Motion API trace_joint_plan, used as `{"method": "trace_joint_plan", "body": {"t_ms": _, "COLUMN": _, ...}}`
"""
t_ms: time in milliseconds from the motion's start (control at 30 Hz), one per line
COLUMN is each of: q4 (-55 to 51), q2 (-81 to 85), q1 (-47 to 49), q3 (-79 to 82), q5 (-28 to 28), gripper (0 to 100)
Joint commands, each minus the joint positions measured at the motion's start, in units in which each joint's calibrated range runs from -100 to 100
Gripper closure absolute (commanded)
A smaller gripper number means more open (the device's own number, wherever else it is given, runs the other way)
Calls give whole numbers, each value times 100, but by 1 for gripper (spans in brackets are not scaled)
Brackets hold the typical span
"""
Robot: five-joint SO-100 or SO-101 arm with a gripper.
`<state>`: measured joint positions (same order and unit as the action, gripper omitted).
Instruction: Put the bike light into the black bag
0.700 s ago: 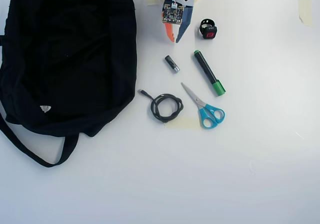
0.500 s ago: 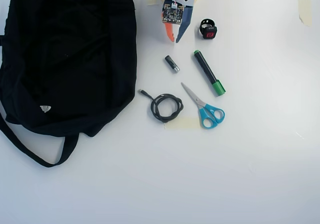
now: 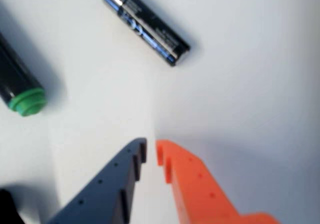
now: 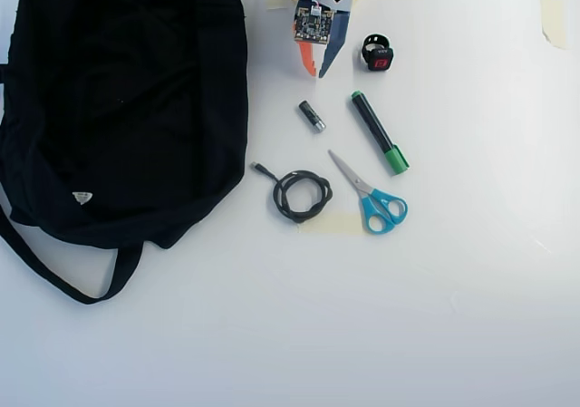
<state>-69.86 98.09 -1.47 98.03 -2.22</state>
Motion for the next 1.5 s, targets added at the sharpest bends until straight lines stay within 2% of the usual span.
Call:
{"method": "trace_joint_plan", "body": {"t_ms": 0, "q4": -318, "q2": 133, "q1": 42, "q3": 125, "q5": 23, "gripper": 98}}
{"method": "trace_joint_plan", "body": {"t_ms": 1200, "q4": -206, "q2": 75, "q1": 50, "q3": 98, "q5": 28, "gripper": 98}}
{"method": "trace_joint_plan", "body": {"t_ms": 1333, "q4": 285, "q2": 58, "q1": 57, "q3": -154, "q5": 28, "gripper": 98}}
{"method": "trace_joint_plan", "body": {"t_ms": 1467, "q4": 1336, "q2": -324, "q1": 65, "q3": -765, "q5": 28, "gripper": 97}}
